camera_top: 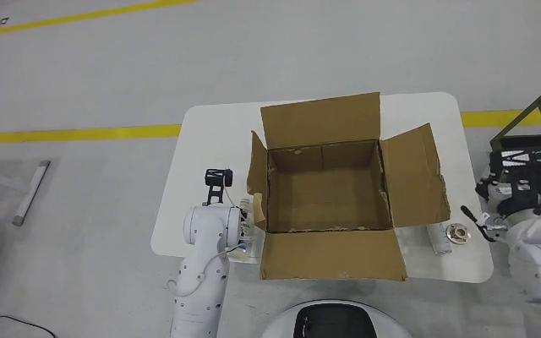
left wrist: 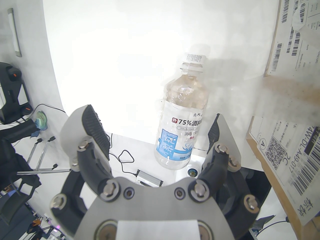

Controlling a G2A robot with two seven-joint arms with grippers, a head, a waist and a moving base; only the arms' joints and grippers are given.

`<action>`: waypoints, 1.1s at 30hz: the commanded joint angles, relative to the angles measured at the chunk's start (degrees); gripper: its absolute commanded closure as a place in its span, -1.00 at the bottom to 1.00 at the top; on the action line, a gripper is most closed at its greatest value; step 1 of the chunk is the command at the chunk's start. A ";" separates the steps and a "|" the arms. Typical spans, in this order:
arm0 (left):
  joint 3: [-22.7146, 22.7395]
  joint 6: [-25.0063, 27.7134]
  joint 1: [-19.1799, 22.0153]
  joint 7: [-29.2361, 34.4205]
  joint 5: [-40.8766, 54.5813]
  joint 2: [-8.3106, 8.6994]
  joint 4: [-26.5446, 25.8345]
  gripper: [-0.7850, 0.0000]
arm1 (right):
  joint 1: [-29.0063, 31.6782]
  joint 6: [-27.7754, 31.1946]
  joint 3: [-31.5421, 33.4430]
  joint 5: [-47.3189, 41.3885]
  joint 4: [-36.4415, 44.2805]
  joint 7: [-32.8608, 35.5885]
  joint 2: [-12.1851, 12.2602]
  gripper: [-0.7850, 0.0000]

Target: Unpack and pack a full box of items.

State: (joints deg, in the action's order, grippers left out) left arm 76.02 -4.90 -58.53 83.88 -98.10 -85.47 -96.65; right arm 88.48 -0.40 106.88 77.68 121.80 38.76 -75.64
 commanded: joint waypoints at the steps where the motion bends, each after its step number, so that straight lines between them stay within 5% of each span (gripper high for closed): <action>1: 0.00 0.00 0.00 0.00 0.00 0.00 0.00 -1.00 | 0.37 -0.61 -0.07 -1.50 -0.73 -7.93 -0.15 1.00; 7: 0.00 0.00 0.00 0.00 0.00 0.00 0.00 -1.00 | 2.64 3.78 0.34 -2.51 -3.33 -28.34 -0.21 1.00; 11: 0.00 0.00 0.00 0.00 0.00 0.00 0.00 -1.00 | 3.16 3.60 0.59 -4.55 -5.45 -33.61 -0.34 1.00; 33: 2.73 1.77 -1.21 -2.17 1.61 0.35 -2.93 -1.00 | 3.63 3.19 0.44 -5.62 -6.45 -35.51 -0.35 1.00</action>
State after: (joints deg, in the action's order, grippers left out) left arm 78.16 -3.51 -59.73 81.37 -96.62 -85.20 -98.84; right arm 92.11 2.79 107.33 72.05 115.35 3.25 -75.99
